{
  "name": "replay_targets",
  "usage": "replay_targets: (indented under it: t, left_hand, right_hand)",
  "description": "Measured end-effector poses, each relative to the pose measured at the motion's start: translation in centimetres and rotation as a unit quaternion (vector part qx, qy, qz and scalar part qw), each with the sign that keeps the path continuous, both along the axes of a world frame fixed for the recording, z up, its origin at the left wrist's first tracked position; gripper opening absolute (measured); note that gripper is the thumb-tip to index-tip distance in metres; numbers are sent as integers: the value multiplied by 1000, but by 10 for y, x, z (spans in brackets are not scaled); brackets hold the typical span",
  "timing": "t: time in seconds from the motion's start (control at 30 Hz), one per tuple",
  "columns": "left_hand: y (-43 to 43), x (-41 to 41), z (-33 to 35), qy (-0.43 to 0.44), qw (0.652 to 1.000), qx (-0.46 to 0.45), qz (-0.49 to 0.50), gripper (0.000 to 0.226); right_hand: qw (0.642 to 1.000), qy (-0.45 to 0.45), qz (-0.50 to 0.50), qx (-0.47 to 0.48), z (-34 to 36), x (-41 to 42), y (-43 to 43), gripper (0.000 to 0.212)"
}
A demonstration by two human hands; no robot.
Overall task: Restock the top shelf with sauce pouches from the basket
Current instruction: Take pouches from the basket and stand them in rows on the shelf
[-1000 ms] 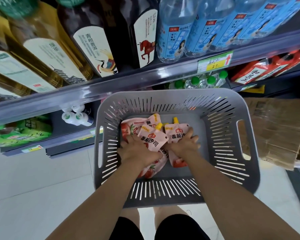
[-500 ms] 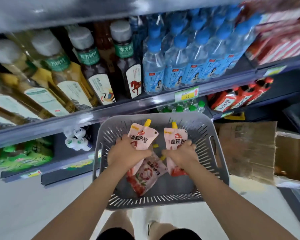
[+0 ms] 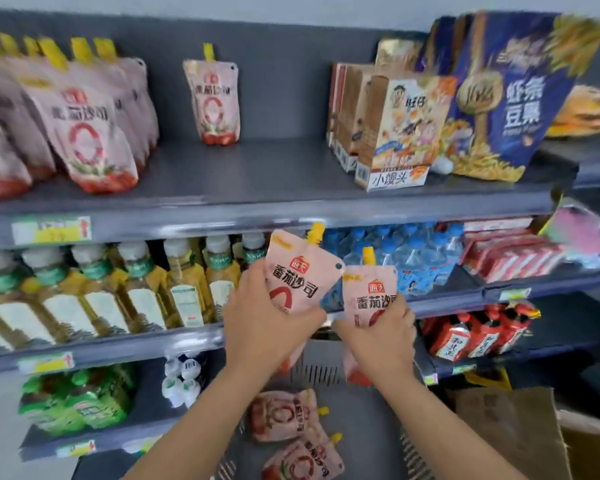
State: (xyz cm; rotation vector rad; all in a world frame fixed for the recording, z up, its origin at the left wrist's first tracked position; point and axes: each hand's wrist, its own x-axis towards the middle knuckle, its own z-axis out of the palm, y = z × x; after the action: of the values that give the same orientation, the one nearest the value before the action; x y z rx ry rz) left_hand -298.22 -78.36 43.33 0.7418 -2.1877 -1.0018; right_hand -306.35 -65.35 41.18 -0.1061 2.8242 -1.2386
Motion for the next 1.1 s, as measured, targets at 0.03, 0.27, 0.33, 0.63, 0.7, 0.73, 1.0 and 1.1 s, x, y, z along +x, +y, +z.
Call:
replay_targets:
  t: [0.03, 0.27, 0.33, 0.63, 0.7, 0.73, 1.0, 1.1]
  left_hand:
    - [-3, -1, 16, 28, 1000, 4, 9, 64]
    - [-43, -12, 114, 113, 992, 46, 42, 68]
    - [-60, -17, 134, 126, 989, 45, 67, 72]
    - [-131, -50, 185, 173, 975, 33, 138, 73]
    - [-146, -63, 189, 168, 974, 24, 149, 71]
    - [-153, -71, 190, 161, 975, 27, 151, 71]
    - [-203, -133, 186, 102, 979, 7, 176, 70]
    - [-222, -155, 174, 95, 978, 8, 187, 72]
  right_hand:
    - [1000, 14, 2, -22, 16, 0, -4, 110]
    - [983, 89, 64, -149, 114, 2, -30, 111]
    - [974, 103, 88, -180, 136, 3, -36, 115]
    - [952, 143, 118, -245, 194, -14, -85, 110]
    - [949, 153, 122, -248, 206, -25, -101, 112]
    - [949, 155, 122, -245, 211, -31, -109, 109]
    - [953, 172, 109, -225, 208, -66, -160, 103]
    - [955, 162, 101, -226, 195, -75, -172, 102]
